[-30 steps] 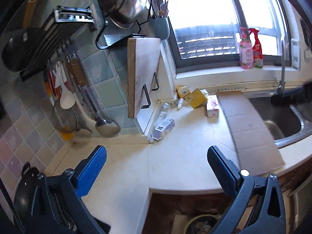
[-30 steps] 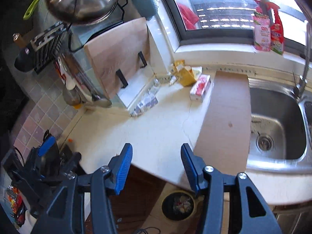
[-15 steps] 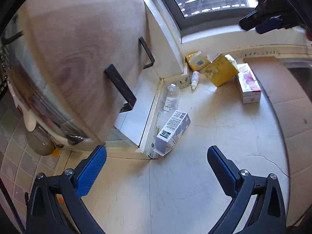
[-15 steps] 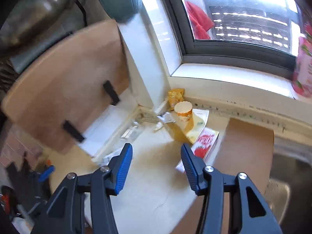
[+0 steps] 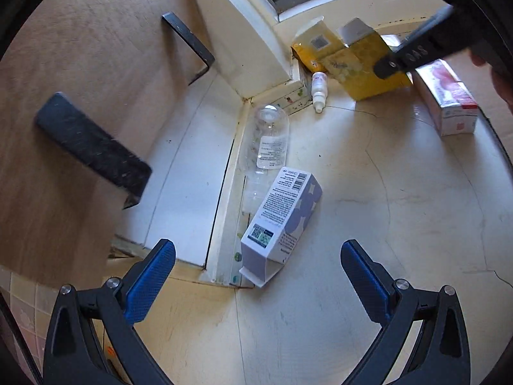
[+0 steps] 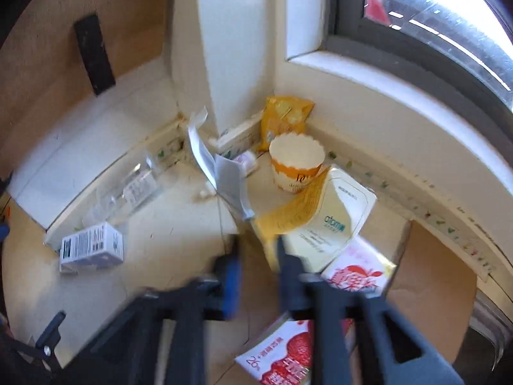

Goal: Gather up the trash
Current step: 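Grasp the white medicine box with the left tool while the right tool grasps the yellow leaflet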

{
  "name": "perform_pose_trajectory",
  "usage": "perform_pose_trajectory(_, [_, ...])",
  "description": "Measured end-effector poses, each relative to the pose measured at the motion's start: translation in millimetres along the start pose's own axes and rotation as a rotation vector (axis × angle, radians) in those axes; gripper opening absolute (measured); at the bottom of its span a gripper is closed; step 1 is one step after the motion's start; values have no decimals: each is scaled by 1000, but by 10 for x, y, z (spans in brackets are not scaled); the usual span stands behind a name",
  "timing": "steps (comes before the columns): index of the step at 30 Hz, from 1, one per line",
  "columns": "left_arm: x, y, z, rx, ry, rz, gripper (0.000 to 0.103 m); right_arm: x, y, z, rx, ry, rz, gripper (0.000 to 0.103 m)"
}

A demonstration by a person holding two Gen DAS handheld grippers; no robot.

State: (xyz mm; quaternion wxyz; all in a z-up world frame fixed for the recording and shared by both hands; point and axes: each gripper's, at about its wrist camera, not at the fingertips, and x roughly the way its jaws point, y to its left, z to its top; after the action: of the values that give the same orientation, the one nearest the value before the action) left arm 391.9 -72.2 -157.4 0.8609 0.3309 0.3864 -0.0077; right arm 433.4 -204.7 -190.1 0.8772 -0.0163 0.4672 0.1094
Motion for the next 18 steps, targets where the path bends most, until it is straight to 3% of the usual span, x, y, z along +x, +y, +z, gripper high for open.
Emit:
perform_pose_trajectory(3, [130,-18,60,2,12,-3,102,-126,60,-127,-17,-42,39,6])
perform_pose_trajectory(12, [540,-99,156,22,73,-30,100,-765,-30,-285,61,-206,282,4])
perform_pose_trajectory(15, [671,-86,191,3,101,-63,92,-911,-105,-254,93,-252,358,3])
perform_pose_trajectory(17, [711,-63,220,-18,111,-96,81,-1025,-163,-259,122,-283,408,3])
perform_pose_trajectory(18, [735,-57,230,-28,121,-112,67,-1069,-181,-263,133,-295,428,3])
